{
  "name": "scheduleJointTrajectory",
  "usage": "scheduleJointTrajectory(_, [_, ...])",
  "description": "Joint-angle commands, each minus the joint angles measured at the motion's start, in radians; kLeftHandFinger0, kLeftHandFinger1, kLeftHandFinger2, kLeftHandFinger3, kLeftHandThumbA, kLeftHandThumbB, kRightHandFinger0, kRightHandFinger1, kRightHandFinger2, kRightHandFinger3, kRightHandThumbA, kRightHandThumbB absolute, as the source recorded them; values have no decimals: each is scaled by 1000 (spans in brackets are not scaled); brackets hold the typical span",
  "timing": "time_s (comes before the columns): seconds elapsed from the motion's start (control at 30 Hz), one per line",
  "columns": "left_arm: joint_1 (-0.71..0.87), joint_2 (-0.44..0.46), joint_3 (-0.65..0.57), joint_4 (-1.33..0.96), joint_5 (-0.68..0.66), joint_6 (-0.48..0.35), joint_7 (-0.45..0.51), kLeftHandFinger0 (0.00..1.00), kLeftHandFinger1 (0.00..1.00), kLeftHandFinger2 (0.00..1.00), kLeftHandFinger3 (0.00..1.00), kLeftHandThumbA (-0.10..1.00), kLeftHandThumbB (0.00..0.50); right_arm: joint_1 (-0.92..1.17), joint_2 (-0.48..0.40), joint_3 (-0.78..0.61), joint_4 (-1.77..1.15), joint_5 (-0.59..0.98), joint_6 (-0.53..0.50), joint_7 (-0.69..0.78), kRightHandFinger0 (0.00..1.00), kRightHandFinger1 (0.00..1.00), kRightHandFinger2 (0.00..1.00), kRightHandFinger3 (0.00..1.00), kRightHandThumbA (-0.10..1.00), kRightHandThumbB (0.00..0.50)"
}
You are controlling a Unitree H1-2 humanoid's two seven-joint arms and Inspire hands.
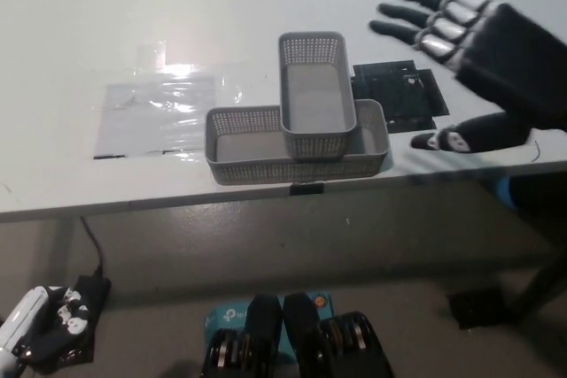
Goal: The robot uses its right hand to pick up the grey box kept on the middle on the desk and place it on top of another box next to it in a right angle
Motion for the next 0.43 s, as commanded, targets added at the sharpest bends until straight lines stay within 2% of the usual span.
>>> scheduleJointTrajectory(0.0, [4,7,9,-1,-14,-27,-4,9,8,31,178,-100,500,69,-8,-118,-144,129,184,63,907,1000,1000,1000,909,405])
scheduleJointTrajectory(0.03, [-3,3,6,0,-12,-25,-3,10,8,31,178,-100,500,65,-7,-128,-143,132,184,73,908,1000,1000,1000,909,404])
scheduleJointTrajectory(0.07, [-6,3,7,11,-13,-43,-1,3,0,22,165,-100,500,176,34,-180,-181,143,204,15,1000,1000,1000,1000,842,359])
scheduleJointTrajectory(0.1, [-3,4,7,7,-12,-46,-1,10,17,44,158,-100,500,295,96,-226,-170,182,201,-56,1000,1000,1000,1000,795,318])
scheduleJointTrajectory(0.13, [-3,4,7,7,-12,-45,-2,9,18,48,158,-100,500,357,143,-249,-131,192,156,-112,985,1000,1000,1000,764,295])
scheduleJointTrajectory(0.2, [7,-6,16,6,-35,-41,-5,0,5,34,147,-100,500,455,234,-289,-84,168,168,-165,887,1000,1000,1000,790,308])
scheduleJointTrajectory(0.23, [7,-8,16,8,-36,-46,-4,0,0,17,149,-100,500,493,270,-303,-54,164,154,-189,823,997,1000,1000,767,291])
scheduleJointTrajectory(0.27, [7,-8,15,8,-37,-46,-4,0,0,16,149,-100,500,498,280,-313,-51,162,149,-185,819,994,1000,1000,765,291])
scheduleJointTrajectory(0.33, [17,-3,10,-4,-7,-47,10,0,0,18,175,-100,500,556,350,-334,19,171,106,-219,740,930,992,1000,666,240])
scheduleJointTrajectory(0.37, [17,-5,11,-7,-10,-42,10,1,3,29,174,-100,500,594,401,-343,86,202,65,-249,703,856,893,1000,535,231])
scheduleJointTrajectory(0.4, [17,-5,11,-7,-10,-42,10,1,3,29,174,-100,500,594,401,-343,86,202,65,-249,703,856,893,1000,535,231])
